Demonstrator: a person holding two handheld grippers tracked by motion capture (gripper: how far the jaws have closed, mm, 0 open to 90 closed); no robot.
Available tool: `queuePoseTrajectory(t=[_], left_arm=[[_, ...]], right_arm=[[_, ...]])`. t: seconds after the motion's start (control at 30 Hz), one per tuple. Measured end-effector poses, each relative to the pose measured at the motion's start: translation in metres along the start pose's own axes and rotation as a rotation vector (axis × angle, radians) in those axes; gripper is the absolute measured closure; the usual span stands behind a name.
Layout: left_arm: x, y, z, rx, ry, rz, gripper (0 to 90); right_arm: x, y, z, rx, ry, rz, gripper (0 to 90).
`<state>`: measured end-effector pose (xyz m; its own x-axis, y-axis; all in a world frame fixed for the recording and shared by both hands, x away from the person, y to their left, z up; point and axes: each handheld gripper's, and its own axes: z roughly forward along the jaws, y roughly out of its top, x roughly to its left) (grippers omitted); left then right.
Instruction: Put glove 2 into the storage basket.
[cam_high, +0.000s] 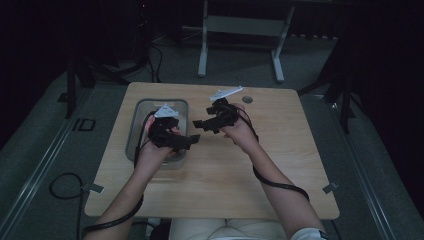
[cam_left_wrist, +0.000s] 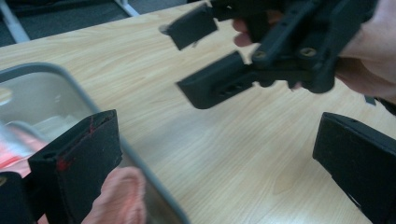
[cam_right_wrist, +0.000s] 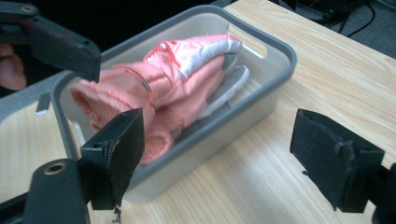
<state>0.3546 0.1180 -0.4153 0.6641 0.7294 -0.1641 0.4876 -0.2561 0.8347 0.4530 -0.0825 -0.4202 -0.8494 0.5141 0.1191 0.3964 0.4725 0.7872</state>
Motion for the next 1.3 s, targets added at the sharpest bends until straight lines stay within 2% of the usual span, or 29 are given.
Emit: queuePoseTrajectory(t=[0.07,0.17,0.23,0.37,0.47,0.53,0.63,0.7,0.87,0.9,1.03,1.3], left_arm=[[-0.007,0.0,0.003,0.009,0.0,0.021,0.8],[-0.017,-0.003,0.008,-0.002,-0.007,0.022,0.8],[-0.023,-0.007,0.012,-0.016,-0.038,0.026,0.8],[-0.032,-0.018,0.022,0.008,-0.045,0.065,0.8],[-0.035,-0.026,0.028,0.02,-0.061,0.068,0.8],[-0.035,-0.029,0.032,0.022,-0.097,0.047,0.8],[-0.042,-0.033,0.035,0.031,-0.099,0.088,0.9],[-0.048,-0.036,0.037,0.039,-0.086,0.123,0.9],[-0.058,-0.043,0.041,0.043,-0.094,0.155,0.8],[-0.064,-0.046,0.043,0.048,-0.093,0.175,0.8],[-0.073,-0.052,0.048,0.043,-0.112,0.197,0.8],[-0.085,-0.066,0.061,0.059,-0.123,0.233,0.8]], right_arm=[[-0.001,-0.004,-0.003,0.004,-0.001,-0.002,17.7],[-0.002,-0.012,-0.004,0.012,-0.001,-0.013,17.7],[-0.003,-0.018,-0.005,0.021,-0.002,-0.018,17.7],[-0.004,-0.029,-0.002,0.044,-0.008,-0.016,17.2],[-0.004,-0.039,0.0,0.051,-0.008,-0.016,17.0],[-0.004,-0.046,0.0,0.052,-0.011,-0.019,17.0],[-0.004,-0.056,-0.001,0.053,-0.02,-0.035,16.9],[-0.004,-0.064,-0.002,0.053,-0.019,-0.035,16.8],[-0.005,-0.08,-0.005,0.063,-0.028,-0.033,16.8],[-0.006,-0.084,-0.005,0.068,-0.03,-0.035,16.8],[-0.007,-0.1,-0.009,0.08,-0.042,-0.031,16.9],[-0.009,-0.115,-0.015,0.069,-0.055,-0.028,16.9]])
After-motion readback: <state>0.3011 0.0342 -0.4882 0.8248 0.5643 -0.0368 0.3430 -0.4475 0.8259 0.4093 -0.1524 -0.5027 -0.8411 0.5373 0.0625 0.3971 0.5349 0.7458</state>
